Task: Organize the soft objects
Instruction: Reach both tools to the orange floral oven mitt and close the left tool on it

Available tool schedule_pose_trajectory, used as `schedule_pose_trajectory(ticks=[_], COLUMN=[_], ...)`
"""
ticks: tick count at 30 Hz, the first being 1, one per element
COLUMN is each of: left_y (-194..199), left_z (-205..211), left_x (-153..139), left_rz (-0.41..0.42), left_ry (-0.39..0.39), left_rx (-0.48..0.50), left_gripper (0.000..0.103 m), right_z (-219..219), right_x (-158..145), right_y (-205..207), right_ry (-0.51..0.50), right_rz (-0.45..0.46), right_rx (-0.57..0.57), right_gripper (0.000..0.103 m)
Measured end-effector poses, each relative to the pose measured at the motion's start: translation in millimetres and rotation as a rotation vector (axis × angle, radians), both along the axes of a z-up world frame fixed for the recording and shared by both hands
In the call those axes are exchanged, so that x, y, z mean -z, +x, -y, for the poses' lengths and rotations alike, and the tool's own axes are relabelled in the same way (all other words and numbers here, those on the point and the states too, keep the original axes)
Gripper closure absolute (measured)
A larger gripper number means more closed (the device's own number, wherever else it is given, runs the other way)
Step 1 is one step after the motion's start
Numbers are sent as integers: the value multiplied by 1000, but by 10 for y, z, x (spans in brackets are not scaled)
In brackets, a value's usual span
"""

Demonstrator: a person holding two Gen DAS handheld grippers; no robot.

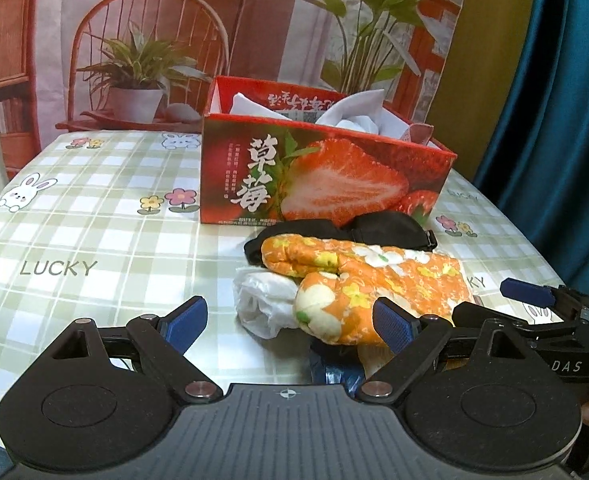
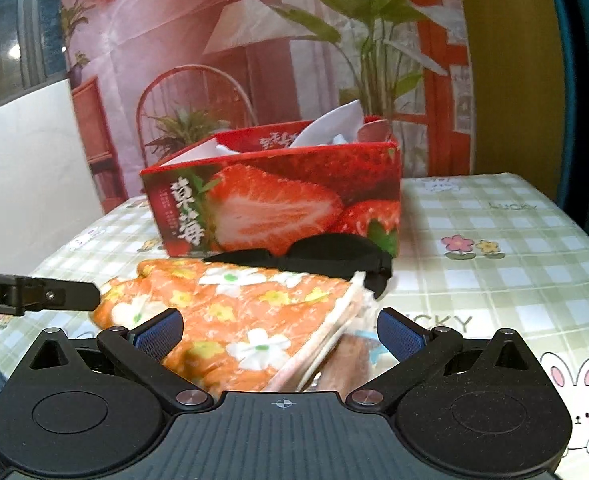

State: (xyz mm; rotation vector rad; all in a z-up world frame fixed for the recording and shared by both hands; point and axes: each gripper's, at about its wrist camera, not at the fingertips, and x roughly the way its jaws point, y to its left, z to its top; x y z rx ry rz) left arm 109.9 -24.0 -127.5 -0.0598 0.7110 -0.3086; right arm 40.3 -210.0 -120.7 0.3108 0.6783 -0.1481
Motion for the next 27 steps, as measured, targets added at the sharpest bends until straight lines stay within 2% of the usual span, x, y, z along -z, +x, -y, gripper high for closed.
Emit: schedule_pose_trajectory(ticks=[11, 18, 21, 25, 27], left_y=[-32, -14, -4, 11, 15], left_z=[-9, 9, 5, 4, 18], left_x=[0, 34, 55, 90, 101], left_rz=[-1, -12, -13, -22, -28], left_ry=[-43, -68, -79, -97, -97], left_rx=[14, 43, 52, 65, 77], left_gripper=[18, 32, 36, 48, 50], right_z=[-50, -116, -141, -155, -160], right_x=[26, 122, 164, 189, 201], right_y=[-4, 42, 61, 61, 55], right_ry=[-18, -44, -61, -87, -103], right_rz=[-28, -78, -89, -88, -84], right_rx=[-14, -73, -86, -97, -99], right_gripper=[1, 15, 15, 15, 18])
